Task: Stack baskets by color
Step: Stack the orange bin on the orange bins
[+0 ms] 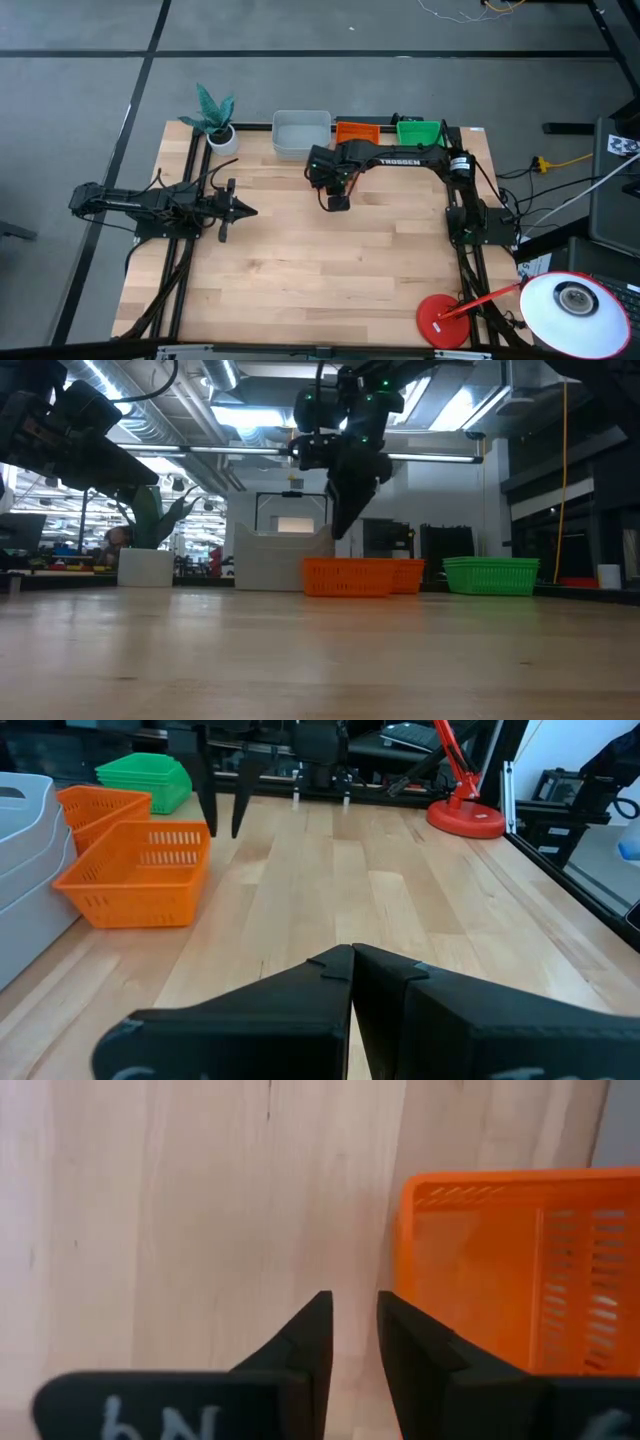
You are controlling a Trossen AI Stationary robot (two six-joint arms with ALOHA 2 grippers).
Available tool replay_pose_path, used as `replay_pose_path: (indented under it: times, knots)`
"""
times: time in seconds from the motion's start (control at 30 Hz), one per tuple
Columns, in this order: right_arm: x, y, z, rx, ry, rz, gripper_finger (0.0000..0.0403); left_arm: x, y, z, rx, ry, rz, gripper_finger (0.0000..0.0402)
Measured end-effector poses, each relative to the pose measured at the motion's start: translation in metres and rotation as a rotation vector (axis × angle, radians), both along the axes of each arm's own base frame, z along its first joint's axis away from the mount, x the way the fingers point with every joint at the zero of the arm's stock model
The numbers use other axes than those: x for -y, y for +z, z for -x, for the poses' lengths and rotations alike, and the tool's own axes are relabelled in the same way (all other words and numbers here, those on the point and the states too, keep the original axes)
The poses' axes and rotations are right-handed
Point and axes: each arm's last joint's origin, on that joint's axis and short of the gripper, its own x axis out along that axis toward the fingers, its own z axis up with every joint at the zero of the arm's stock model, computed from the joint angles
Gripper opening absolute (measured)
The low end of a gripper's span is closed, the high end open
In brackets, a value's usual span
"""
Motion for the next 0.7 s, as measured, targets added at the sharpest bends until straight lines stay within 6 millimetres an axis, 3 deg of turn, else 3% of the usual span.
replay_pose_path:
  times: [0.17, 0.33, 0.7]
  knots:
    - [0.0, 0.0, 0.001, -0.009, 0.058, 0.017, 0.0084, 0.0, 0.0, 0.0, 0.0, 0.0, 0.0, 0.0]
    - [0.003, 0.0, 0.001, -0.024, -0.023, 0.091, 0.009, 0.0, 0.0, 0.0, 0.0, 0.0, 0.0, 0.0]
    - [0.016, -0.003, 0.004, -0.04, -0.057, 0.093, 0.0191, 0.0, 0.0, 0.0, 0.0, 0.0, 0.0, 0.0]
